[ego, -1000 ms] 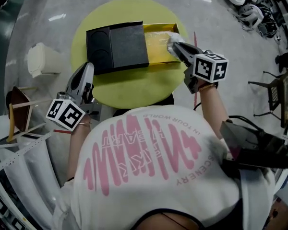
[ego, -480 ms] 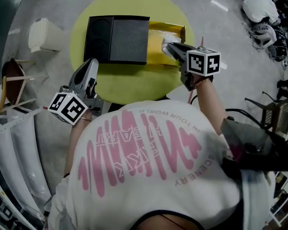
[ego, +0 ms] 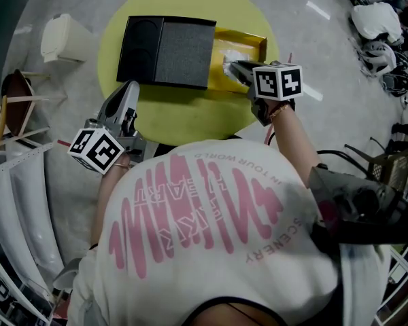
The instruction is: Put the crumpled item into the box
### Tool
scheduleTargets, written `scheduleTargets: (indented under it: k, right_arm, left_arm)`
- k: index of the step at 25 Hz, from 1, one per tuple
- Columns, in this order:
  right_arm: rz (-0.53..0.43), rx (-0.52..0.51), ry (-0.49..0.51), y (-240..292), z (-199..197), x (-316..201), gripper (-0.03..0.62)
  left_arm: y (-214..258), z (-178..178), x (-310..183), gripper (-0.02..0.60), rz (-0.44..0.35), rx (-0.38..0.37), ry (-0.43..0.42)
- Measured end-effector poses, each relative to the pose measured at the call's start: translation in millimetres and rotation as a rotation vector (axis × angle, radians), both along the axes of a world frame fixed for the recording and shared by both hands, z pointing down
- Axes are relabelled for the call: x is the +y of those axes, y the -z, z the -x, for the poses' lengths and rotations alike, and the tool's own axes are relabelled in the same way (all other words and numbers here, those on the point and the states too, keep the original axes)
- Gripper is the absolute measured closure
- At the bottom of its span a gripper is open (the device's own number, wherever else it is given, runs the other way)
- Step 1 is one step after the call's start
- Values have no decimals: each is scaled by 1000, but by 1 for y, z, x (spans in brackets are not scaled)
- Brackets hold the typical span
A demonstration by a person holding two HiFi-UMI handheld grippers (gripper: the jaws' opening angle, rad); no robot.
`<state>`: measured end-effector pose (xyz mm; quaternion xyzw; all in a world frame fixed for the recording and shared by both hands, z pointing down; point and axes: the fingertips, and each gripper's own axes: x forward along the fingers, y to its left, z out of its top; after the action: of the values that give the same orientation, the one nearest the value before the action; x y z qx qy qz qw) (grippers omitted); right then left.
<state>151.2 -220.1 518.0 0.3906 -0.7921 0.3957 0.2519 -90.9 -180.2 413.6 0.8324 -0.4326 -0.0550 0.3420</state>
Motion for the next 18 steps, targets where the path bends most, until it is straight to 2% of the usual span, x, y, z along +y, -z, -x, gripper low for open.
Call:
scheduleTargets:
  k: [13,18]
  right_arm:
    - [59,55,76,-23,8,-1,571]
    - [69,67,70,-24,11,-4,571]
  left_arm:
    - [-11,9,4,574,21,0,65]
    - [-10,13,10,574,24,1,80]
